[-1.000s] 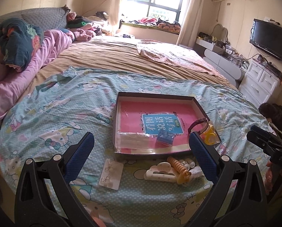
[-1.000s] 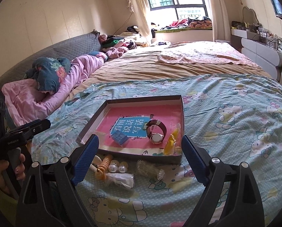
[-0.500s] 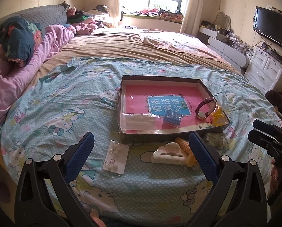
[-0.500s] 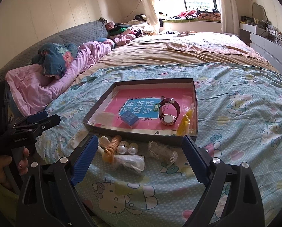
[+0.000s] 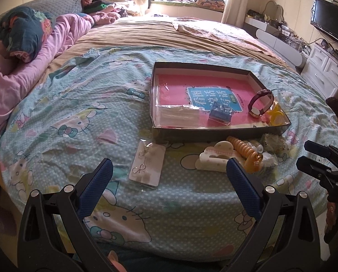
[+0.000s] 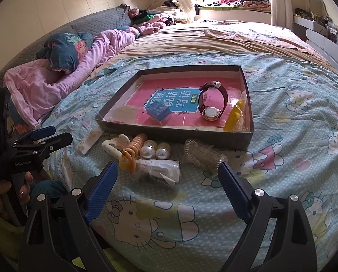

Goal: Organize jewelry
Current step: 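Move the left gripper to the white cloud hair clip while the right reaches the clear bag of white items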

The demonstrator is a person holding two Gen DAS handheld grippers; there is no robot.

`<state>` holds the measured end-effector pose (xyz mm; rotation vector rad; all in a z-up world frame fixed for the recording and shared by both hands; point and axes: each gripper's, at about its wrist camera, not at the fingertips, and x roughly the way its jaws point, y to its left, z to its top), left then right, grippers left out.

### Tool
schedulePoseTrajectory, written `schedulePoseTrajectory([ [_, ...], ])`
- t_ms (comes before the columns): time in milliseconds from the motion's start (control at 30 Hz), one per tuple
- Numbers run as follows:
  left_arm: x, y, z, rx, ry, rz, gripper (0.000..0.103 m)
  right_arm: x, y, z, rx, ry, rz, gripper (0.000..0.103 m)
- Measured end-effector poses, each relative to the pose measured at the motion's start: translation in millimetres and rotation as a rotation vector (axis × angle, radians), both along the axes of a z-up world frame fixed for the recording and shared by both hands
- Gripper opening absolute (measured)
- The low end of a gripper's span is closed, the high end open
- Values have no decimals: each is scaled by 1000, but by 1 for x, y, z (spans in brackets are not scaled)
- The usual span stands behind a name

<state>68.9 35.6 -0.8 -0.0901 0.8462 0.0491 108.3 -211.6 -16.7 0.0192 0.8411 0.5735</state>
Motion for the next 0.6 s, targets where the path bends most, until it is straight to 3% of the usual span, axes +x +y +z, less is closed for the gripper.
schedulePoseTrajectory([
  [600,10,-16,-25,23,70,-59,93,18,38,-56,-77,69,52,89],
])
